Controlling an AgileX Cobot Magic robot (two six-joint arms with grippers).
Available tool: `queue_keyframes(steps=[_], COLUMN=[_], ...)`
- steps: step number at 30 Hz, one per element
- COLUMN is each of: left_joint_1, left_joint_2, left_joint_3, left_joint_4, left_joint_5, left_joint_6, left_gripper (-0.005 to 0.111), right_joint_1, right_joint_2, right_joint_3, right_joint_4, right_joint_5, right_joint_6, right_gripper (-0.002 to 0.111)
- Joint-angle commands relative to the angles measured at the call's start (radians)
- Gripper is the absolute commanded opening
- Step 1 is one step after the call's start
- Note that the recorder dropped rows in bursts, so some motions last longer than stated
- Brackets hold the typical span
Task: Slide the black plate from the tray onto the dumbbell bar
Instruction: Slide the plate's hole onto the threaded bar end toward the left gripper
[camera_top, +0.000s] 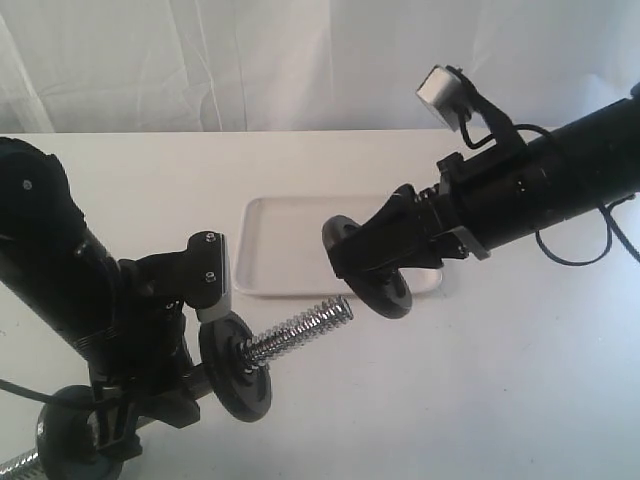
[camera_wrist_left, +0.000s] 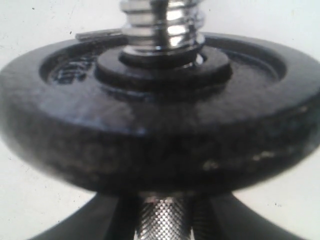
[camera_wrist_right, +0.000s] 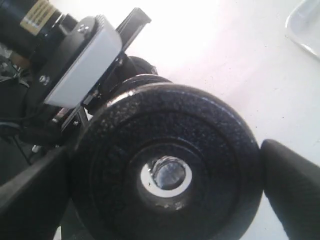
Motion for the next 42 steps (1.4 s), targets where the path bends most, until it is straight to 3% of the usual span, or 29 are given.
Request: queue_keyframes(steps=[1,11,42], left_joint_1=[-0.007,-0.007,-0.007], left_joint_2=[-0.04,-0.04,-0.04], left_joint_3=[-0.024,-0.024,-0.024], left_joint_4=[-0.11,-0.189,-0.198], left_joint_5=[0.009,0.007,-0.027], left_joint_6=[0.003,0.003,-0.081], left_gripper=[0.0,0.0,0.0], right_joint_1=[-0.022,-0.02,-0.018], right_joint_2=[0.028,0.046,0.066], right_joint_3=[-0.013,0.021,0.068], right_joint_4=[0.081,0.145,0.211], right_joint_5=[0.026,0.026,0.026], right_joint_6=[-0.021,-0.005,0.005], right_gripper=[0.0,0.0,0.0])
